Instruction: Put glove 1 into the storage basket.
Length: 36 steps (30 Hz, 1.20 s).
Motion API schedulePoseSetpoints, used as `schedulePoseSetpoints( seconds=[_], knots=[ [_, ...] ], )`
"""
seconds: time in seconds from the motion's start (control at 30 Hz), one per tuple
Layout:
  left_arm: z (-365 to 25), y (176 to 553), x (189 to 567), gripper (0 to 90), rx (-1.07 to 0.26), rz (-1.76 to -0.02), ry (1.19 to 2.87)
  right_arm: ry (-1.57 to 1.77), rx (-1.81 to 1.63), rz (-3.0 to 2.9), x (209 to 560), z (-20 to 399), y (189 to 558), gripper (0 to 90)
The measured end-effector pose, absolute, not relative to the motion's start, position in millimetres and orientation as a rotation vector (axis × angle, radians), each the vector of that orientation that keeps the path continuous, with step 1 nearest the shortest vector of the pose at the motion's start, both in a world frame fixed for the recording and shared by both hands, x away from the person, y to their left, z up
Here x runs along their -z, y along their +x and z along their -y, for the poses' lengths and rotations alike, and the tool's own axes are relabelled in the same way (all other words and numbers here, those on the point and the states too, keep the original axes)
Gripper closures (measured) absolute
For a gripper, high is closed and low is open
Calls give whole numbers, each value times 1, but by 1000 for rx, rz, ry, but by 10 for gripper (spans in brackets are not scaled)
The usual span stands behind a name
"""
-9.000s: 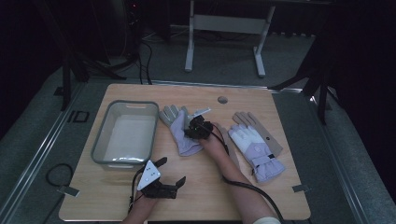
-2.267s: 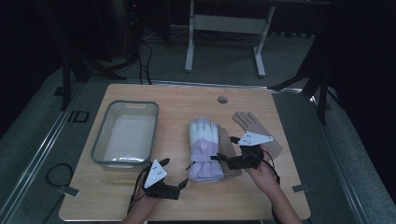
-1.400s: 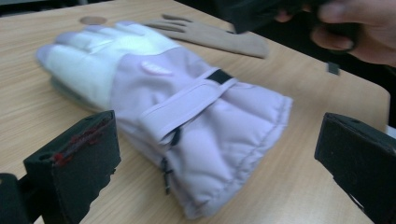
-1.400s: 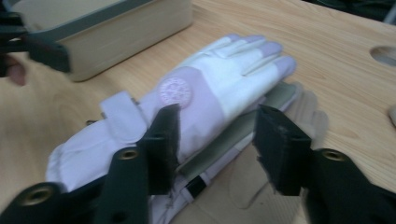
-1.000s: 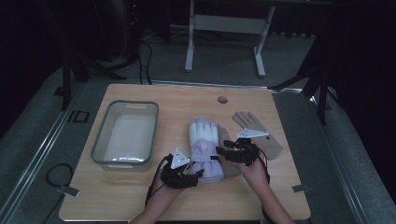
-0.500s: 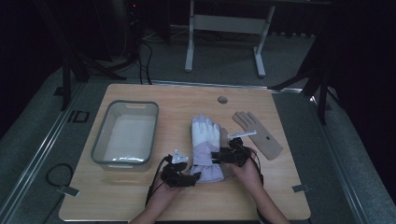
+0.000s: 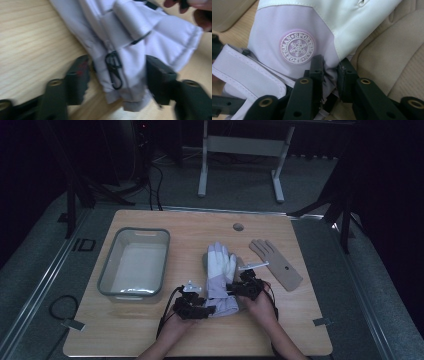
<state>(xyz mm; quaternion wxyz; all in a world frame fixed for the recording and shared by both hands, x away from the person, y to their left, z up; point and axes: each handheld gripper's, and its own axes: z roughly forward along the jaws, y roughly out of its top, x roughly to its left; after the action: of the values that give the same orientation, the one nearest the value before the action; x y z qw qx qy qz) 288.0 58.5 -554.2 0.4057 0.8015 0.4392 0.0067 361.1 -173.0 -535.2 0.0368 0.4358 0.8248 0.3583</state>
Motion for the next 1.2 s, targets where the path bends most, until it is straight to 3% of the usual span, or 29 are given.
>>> schedulePoseSetpoints(
  seconds=[0.23, 0.4, 1.2],
  knots=[
    [-56, 286, 548, 661, -36, -1080, 2056, 1280, -1075, -2488, 532, 166, 354, 817],
    [-54, 283, 544, 730, -76, -1070, 2066, 1279, -1081, -2476, 529, 166, 352, 824],
    [-90, 299, 483, 757, -109, -981, 2084, 1206, -1221, -2400, 472, 146, 357, 829]
  ],
)
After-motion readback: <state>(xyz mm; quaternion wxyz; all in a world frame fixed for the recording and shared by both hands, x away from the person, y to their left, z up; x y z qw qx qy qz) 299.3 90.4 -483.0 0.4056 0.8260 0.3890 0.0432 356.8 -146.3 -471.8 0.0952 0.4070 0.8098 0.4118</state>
